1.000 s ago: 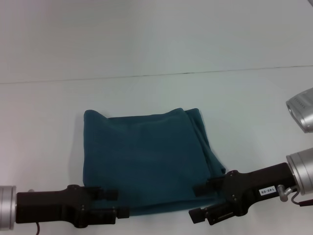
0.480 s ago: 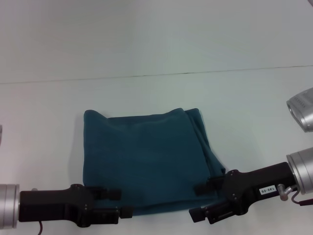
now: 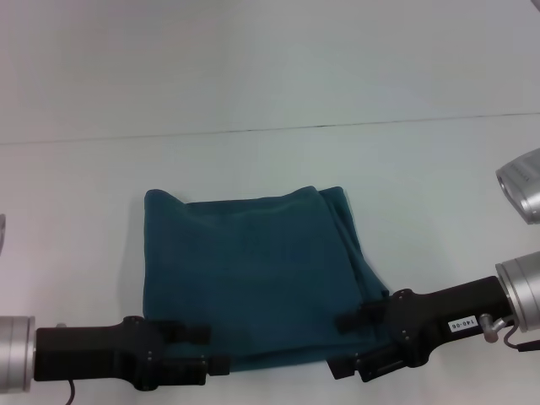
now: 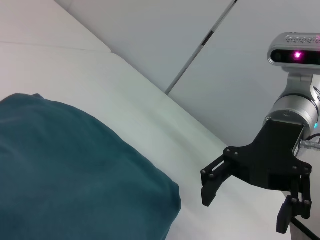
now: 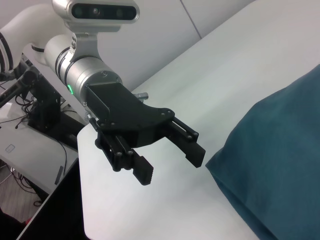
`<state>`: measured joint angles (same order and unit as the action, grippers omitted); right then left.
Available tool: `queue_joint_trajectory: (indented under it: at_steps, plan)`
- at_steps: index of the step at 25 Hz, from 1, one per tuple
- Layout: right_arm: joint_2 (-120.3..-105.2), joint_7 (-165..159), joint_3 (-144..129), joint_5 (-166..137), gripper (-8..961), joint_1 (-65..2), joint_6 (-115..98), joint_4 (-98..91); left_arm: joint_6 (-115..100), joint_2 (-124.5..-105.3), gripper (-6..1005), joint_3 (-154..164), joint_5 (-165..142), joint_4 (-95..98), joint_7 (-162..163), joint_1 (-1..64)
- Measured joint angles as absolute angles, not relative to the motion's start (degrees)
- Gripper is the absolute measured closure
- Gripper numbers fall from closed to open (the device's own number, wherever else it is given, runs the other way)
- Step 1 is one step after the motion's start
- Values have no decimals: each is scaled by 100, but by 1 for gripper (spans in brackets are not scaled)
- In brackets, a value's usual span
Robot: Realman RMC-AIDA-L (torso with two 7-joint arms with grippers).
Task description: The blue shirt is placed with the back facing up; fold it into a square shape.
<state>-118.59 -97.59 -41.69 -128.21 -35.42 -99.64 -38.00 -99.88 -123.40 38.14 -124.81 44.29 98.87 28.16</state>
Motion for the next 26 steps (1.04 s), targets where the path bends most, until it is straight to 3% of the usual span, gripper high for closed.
queue_joint_trajectory:
  at_steps: [26]
  plan:
    - [-11830, -10044, -4148, -12805, 13, -3668, -9949, -3797, -9993, -12349, 248, 3814, -12481, 4429, 9888, 2839]
